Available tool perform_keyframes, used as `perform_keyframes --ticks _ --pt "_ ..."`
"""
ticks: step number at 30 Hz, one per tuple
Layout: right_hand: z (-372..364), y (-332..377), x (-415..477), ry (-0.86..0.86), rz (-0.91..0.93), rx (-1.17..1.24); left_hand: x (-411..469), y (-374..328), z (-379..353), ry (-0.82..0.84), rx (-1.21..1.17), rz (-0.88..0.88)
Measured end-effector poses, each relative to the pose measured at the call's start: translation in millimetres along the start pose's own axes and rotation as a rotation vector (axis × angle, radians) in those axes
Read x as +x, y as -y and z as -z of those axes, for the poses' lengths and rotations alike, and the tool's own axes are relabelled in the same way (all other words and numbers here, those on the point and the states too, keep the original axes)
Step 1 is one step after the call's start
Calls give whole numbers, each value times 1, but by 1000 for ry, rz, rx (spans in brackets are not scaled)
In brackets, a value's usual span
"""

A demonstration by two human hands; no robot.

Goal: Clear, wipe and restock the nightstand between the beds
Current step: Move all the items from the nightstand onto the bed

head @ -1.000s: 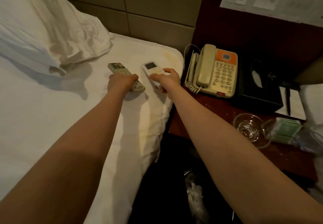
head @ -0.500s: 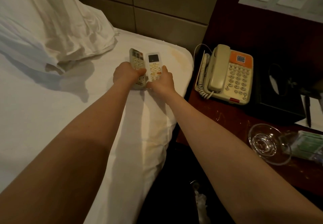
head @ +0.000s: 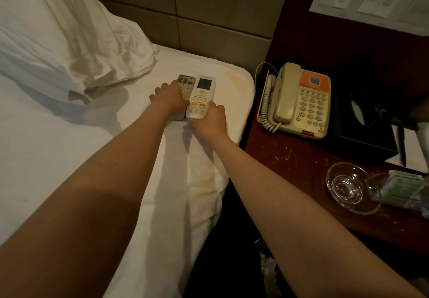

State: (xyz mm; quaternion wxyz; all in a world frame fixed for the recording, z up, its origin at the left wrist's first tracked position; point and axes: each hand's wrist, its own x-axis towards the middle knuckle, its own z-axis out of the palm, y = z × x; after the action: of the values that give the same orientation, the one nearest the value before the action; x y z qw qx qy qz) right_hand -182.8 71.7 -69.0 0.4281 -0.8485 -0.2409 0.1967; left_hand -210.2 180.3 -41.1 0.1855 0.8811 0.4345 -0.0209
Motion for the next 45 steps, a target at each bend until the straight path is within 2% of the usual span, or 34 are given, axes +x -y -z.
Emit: perform_keyframes --ticks 4,13,19,27,34,41,45 --pt "18 4 -4 69 -14 -77 -12 -1 9 -42 -7 -1" --pt "82 4 -36 7 -113 -55 -67 -44 14 -72 -153 -142" --pt "137 -20 -75 -131 -154 -30 -118 -85 0 60 -244 -282" --pt "216 -91 -123 -247 -251 -37 -170 -142 -25 166 -174 -430" --pt "264 -139 -153 -325 -305 -212 -198 -179 -63 309 -151 -429" --pt "285 -184 -167 -287 -333 -464 -211 -203 -102 375 -139 -335" --pt "292 -204 -171 -222 -326 -590 -216 -213 -125 468 -164 -278"
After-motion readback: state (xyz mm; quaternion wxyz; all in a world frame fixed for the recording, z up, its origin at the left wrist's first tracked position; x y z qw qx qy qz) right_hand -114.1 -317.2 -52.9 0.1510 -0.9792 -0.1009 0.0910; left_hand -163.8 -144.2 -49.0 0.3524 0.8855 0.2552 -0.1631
